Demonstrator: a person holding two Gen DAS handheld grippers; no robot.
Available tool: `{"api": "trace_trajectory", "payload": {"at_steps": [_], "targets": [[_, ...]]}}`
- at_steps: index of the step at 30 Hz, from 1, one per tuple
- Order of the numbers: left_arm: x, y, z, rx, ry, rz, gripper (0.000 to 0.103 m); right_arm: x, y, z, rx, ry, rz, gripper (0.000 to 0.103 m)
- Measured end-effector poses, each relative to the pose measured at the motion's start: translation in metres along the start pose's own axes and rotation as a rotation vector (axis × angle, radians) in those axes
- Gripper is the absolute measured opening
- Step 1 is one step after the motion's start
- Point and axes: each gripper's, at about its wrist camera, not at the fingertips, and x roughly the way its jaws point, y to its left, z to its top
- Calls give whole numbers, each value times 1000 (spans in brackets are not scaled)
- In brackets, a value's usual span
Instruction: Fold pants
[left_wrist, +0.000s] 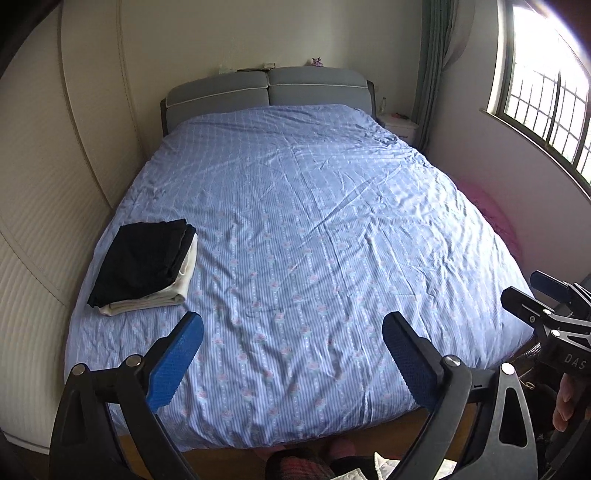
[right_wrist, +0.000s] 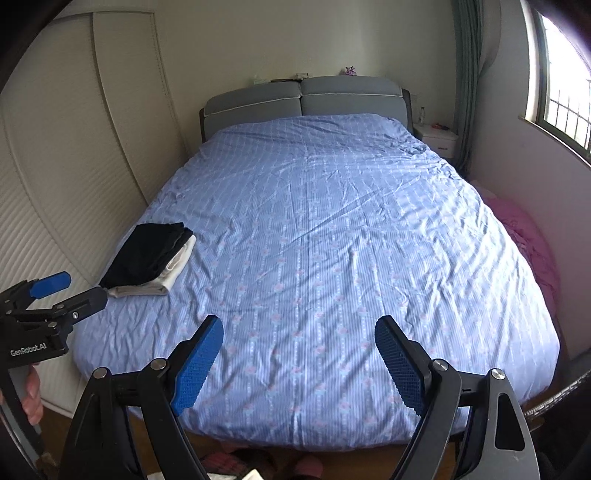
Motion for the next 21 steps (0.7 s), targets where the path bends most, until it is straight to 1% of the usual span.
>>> {"api": "trace_trajectory", "payload": {"at_steps": [8, 19, 21], "targets": [[-14, -19, 2, 12, -37, -10, 100, -21, -23, -6, 32, -33, -14, 85], [-18, -29, 5, 31, -77, -26, 100, -35, -33, -7, 51, -61, -25, 85], [-17, -29, 5, 37, -74, -33, 100, -37, -33, -6, 49, -66, -27, 85]]}}
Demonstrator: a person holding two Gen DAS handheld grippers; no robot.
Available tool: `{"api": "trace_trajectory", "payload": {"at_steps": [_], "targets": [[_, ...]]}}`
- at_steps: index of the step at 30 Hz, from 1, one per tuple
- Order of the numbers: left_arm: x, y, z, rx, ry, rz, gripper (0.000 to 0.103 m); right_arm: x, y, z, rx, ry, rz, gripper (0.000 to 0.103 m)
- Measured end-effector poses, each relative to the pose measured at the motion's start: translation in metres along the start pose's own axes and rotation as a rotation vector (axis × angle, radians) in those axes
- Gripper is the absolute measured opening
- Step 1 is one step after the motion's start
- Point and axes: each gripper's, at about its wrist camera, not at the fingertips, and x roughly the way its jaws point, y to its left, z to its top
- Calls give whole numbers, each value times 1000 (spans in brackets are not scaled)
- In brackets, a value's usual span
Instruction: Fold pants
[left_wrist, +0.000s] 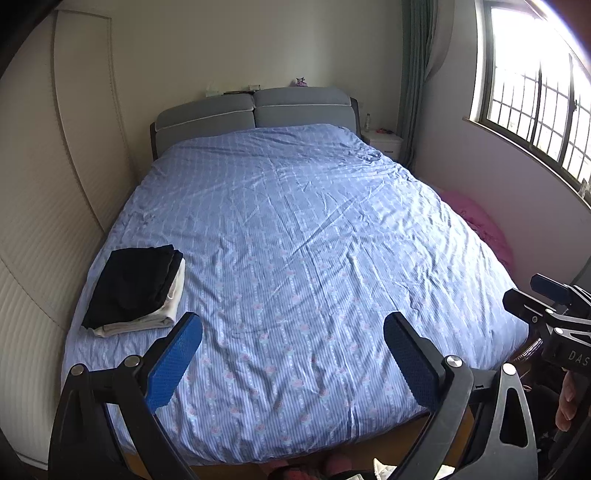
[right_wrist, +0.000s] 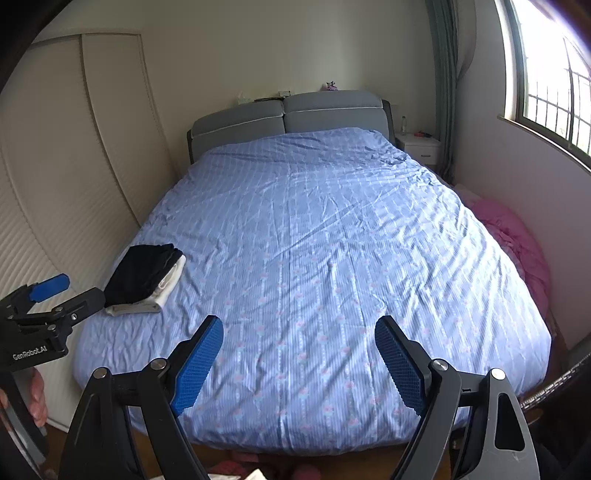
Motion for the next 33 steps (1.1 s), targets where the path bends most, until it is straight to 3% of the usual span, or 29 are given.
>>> {"api": "trace_trajectory", "payload": {"at_steps": [5, 14, 33], "targets": [[-2, -2, -1, -6, 0, -49, 101, -1, 2, 0, 0, 0, 0, 85], [-7, -3, 2, -33, -6, -72, 103, -4, 4, 3, -15, -5, 9, 85], [-16, -11, 4, -14, -58, -60, 103, -11, 1, 4, -24, -16, 12, 85]]}}
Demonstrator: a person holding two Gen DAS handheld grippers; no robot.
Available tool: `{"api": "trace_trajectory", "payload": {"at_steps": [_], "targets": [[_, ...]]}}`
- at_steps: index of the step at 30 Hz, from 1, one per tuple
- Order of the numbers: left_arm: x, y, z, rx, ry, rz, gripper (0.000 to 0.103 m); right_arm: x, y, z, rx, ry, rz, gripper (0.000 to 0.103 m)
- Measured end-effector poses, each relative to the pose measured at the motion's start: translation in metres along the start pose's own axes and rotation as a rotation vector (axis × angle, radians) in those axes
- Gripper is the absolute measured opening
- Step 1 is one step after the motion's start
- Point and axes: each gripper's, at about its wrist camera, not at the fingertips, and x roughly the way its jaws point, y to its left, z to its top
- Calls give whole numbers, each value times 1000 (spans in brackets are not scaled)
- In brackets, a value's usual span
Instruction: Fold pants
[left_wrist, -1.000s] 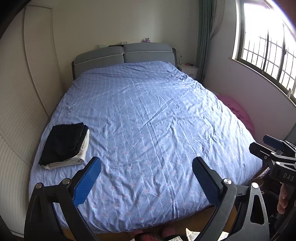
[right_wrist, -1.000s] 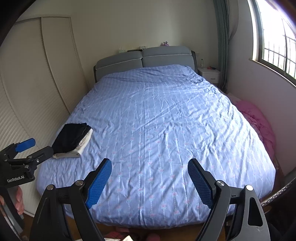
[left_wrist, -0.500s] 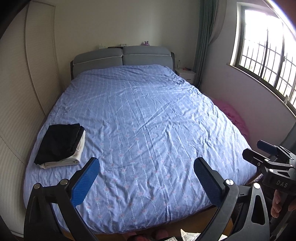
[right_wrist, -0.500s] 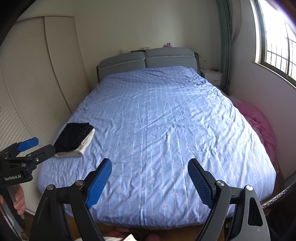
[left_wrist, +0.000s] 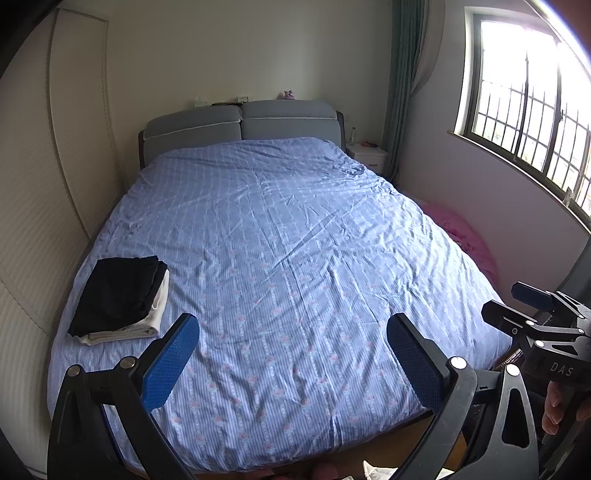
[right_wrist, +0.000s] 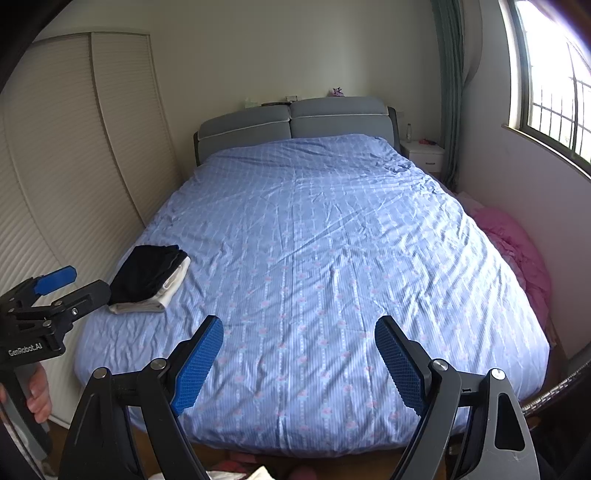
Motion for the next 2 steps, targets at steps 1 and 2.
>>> {"api": "trace_trajectory", "payload": {"at_steps": [1, 2], "targets": [[-1, -1, -1, 1, -3, 3, 103, 0, -1, 0, 0, -1, 1, 85], [-2, -1, -1, 4, -5, 7, 103, 0, -1, 0, -1, 0, 2, 85]]}}
